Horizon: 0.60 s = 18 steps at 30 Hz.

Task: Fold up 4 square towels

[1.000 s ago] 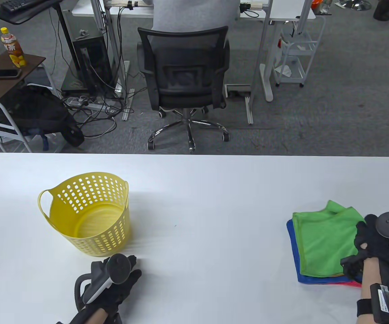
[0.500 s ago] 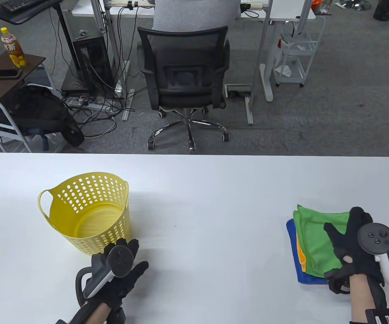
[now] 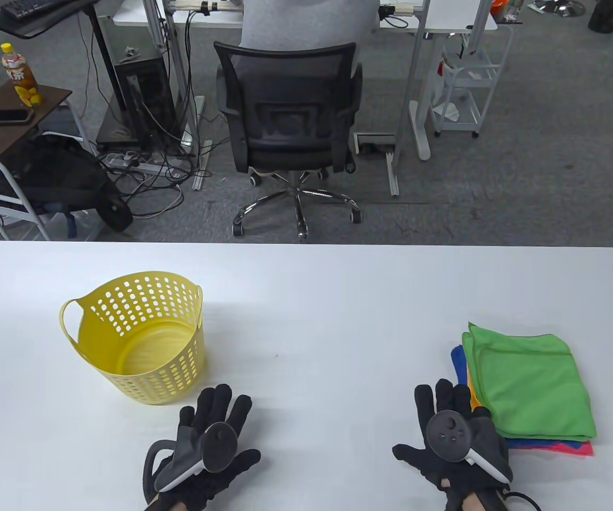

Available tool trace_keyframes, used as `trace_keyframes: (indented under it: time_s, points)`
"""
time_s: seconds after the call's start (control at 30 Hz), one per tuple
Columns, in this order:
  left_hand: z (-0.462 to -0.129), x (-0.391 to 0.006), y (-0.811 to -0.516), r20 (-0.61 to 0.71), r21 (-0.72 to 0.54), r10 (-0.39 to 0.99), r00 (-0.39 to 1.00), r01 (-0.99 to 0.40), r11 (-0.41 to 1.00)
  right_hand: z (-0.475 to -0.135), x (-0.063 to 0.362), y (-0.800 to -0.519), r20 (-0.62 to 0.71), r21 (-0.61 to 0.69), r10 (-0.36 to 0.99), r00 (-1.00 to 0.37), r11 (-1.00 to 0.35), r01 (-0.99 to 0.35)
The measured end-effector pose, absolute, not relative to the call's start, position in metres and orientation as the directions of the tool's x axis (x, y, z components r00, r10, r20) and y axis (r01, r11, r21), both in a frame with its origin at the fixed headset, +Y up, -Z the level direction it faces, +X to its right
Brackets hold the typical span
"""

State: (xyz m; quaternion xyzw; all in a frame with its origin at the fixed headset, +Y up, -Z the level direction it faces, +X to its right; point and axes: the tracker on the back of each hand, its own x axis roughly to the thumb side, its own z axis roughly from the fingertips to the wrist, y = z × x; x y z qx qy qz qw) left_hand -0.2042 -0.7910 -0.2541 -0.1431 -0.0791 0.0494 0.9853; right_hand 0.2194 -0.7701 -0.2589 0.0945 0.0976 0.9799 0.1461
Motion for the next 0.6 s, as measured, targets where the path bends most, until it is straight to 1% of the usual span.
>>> trace_keyframes:
  time_s: [0.07,0.13,0.23,0.37,0.6]
  points:
    - [-0.256,-0.211,-0.79,0.119,-0.302,0.169,0.978,-0.127,0.945,-0.258,0.223,-0.774,0.169,0.218,0.32,-0.932,-0.935,-0.281]
    - [-0.256,-0.215,-0.788,0.108,-0.288,0.197,0.974,-0.159,0.944,-0.257,0.224,-0.776,0.172,0.228,0.335,-0.926,-0.928,-0.293]
    - [-0.255,-0.216,-0.785,0.106,-0.259,0.18,0.978,-0.147,0.955,-0.255,0.22,-0.777,0.196,0.251,0.353,-0.915,-0.92,-0.301]
    - [-0.255,-0.214,-0.787,0.112,-0.271,0.175,0.978,-0.139,0.952,-0.252,0.213,-0.779,0.229,0.282,0.353,-0.907,-0.916,-0.285]
    - [-0.255,-0.21,-0.789,0.126,-0.292,0.169,0.978,-0.126,0.948,-0.251,0.214,-0.78,0.214,0.286,0.347,-0.913,-0.916,-0.281]
